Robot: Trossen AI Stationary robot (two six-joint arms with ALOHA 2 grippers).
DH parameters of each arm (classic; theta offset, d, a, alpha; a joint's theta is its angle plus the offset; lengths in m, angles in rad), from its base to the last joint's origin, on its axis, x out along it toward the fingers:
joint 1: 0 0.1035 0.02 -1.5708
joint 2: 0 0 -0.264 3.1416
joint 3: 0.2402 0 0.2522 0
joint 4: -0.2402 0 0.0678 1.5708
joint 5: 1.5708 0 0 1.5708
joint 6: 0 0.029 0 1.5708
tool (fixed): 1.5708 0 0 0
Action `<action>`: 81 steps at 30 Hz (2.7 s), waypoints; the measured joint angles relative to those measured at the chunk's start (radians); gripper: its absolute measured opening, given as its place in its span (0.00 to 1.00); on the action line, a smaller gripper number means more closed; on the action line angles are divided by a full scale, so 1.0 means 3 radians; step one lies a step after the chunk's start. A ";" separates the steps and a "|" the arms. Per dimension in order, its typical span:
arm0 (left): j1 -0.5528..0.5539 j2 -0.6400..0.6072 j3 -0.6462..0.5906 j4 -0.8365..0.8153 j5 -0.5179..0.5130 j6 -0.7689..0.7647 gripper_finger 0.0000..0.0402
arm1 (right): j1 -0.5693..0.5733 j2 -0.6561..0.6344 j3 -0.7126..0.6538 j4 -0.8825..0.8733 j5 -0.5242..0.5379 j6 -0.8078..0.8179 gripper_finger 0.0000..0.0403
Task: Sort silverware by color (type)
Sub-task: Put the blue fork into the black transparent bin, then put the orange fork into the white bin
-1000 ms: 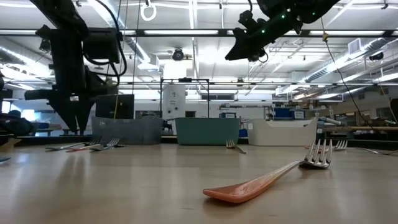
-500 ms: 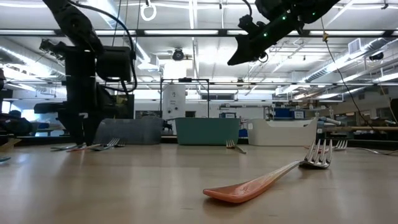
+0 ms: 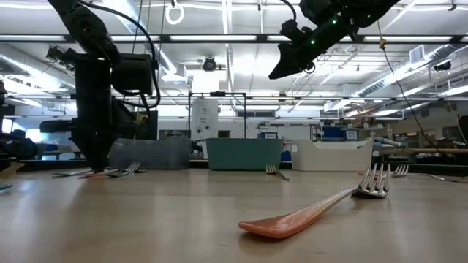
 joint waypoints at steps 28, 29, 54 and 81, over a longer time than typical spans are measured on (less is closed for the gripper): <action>0.0022 -0.1752 0.0003 0.0417 -0.0557 0.2484 0.03 | -0.0001 0.0001 0.0000 0.0003 0.0008 0.0572 0.28; 0.0083 -0.1754 0.0003 0.0515 -0.0649 0.2783 0.03 | -0.0001 0.0001 0.0000 0.0003 0.0008 0.0625 0.28; 0.1713 -0.0920 0.0008 0.1888 0.0115 0.6045 0.04 | 0.0271 0.0003 0.0000 -0.0002 0.0002 0.0959 0.28; 0.1569 -0.0579 0.0740 0.0881 -0.0142 0.4998 0.24 | 0.0594 -0.0098 0.0000 -0.0680 -0.0030 0.0958 0.28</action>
